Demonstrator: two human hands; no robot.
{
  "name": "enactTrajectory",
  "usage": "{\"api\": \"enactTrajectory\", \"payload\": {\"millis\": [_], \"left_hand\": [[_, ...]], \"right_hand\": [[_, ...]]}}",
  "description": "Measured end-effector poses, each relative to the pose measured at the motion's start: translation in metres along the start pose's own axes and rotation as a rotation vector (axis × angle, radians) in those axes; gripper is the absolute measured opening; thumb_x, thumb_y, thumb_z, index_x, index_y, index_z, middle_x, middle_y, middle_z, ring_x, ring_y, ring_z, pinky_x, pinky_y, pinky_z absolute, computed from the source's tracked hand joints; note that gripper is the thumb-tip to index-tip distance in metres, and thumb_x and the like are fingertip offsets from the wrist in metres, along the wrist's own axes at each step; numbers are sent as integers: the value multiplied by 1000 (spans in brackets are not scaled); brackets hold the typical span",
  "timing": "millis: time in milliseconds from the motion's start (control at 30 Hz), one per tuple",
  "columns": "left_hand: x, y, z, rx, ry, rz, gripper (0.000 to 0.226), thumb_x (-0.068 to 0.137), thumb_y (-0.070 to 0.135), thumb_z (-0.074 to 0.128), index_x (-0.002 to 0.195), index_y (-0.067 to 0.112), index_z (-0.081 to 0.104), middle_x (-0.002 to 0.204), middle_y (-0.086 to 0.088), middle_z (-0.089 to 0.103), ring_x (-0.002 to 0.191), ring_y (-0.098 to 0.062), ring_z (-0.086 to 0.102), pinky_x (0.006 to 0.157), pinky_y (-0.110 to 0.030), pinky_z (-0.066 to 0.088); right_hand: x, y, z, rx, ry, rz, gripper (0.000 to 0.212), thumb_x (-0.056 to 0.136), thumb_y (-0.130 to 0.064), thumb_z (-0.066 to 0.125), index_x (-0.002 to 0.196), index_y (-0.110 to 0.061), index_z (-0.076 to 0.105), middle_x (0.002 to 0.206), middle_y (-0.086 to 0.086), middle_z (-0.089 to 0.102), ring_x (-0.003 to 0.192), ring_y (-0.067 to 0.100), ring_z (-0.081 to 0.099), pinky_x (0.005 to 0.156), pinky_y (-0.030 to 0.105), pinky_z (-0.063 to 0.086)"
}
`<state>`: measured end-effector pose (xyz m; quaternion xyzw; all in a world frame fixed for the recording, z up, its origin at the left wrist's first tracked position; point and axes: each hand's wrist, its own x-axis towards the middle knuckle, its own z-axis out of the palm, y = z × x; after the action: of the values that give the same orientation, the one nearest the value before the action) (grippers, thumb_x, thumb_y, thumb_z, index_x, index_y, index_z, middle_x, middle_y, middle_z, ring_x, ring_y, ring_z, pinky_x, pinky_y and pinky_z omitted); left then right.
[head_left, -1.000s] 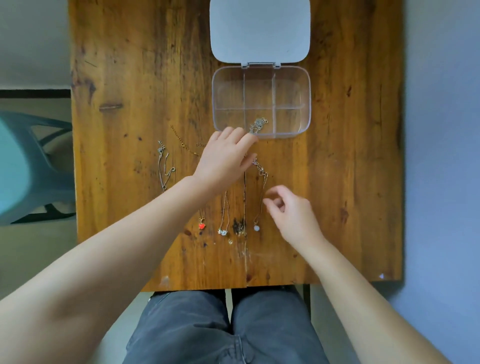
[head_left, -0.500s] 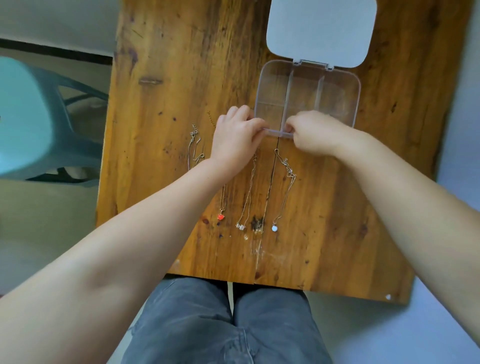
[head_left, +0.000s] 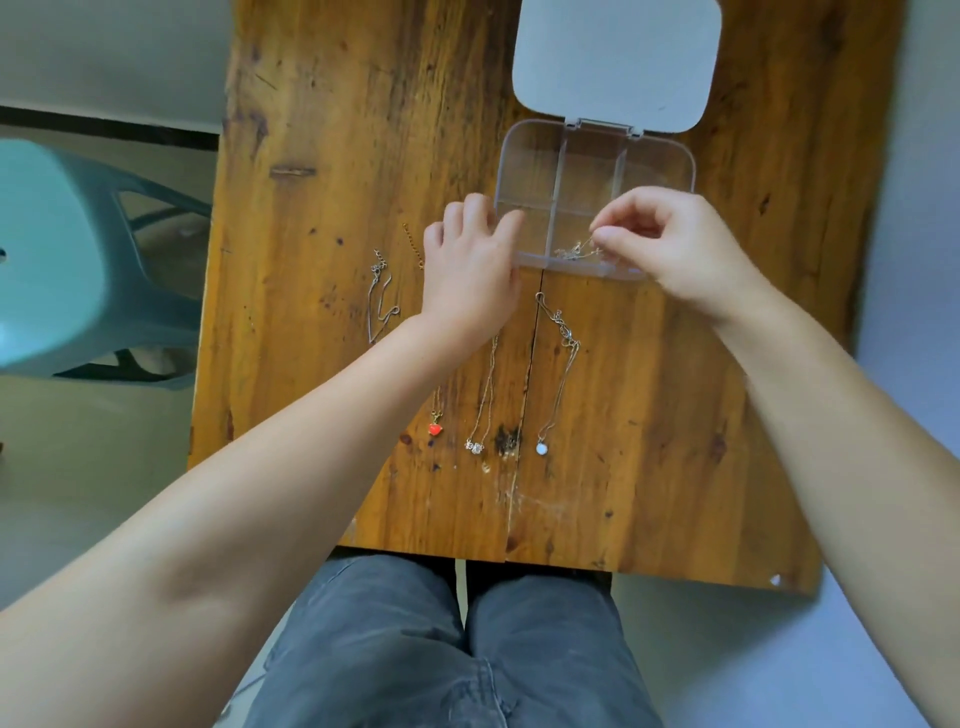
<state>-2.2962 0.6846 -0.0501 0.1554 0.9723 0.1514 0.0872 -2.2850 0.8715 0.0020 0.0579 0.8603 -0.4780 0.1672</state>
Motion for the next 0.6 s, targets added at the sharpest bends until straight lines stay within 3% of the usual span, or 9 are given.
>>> {"api": "enactTrajectory", "payload": {"millis": [67,133,167,233,267,333,467,600], "left_hand": [[-2,16,-9,-176,-9,155,49,85,13,52,133,14,44,139,-14,42,131,-32,33,107,-42,26],[-4,39,-18,-496,-143,280,45,88,16,54,132,13,47,142,-10,45,134,-23,35,112,-37,26],[-5,49,-21,-625,-227,278,35,91,19,54,125,13,54,133,-8,54,126,-17,46,107,-34,35],[-8,63,-25,-778,-337,191,22,95,26,50,98,11,67,94,-5,68,80,-4,59,76,-21,48],[-8,65,-25,-826,-360,142,28,96,29,48,86,11,67,78,-7,66,61,-2,52,60,-16,43],[-6,63,-21,-900,-413,68,35,96,32,46,74,12,63,68,-5,65,54,0,48,56,-13,38],[7,59,-11,-983,-636,-22,35,95,38,49,66,18,54,56,9,47,57,-9,46,70,-18,46],[27,75,7,-1030,-868,-95,40,94,39,50,58,22,47,51,9,37,47,-11,37,64,-23,53]], "right_hand": [[-16,-3,-8,286,17,39,9,92,-15,59,94,-18,67,80,-3,65,69,2,63,66,17,55],[-30,-2,-17,527,-23,57,12,93,-13,57,94,-17,69,77,-2,64,67,6,61,63,20,53],[-36,1,-23,623,-44,63,13,93,-13,57,94,-16,69,75,-3,64,67,7,60,61,20,52],[-49,8,-38,780,-69,81,13,90,-16,59,97,-15,70,73,-4,64,67,6,59,59,19,50],[-56,14,-44,847,-74,91,14,88,-17,61,98,-14,71,73,-4,64,66,6,59,58,18,50],[-73,29,-52,923,-74,120,16,82,-18,66,96,-14,73,73,-5,64,66,5,59,57,17,50],[-119,72,-42,805,-16,292,11,81,-11,66,85,-16,75,68,-4,66,63,6,60,56,16,51],[-169,107,5,396,42,547,17,90,-15,61,82,-25,72,72,-6,69,65,4,63,58,16,51]]}}
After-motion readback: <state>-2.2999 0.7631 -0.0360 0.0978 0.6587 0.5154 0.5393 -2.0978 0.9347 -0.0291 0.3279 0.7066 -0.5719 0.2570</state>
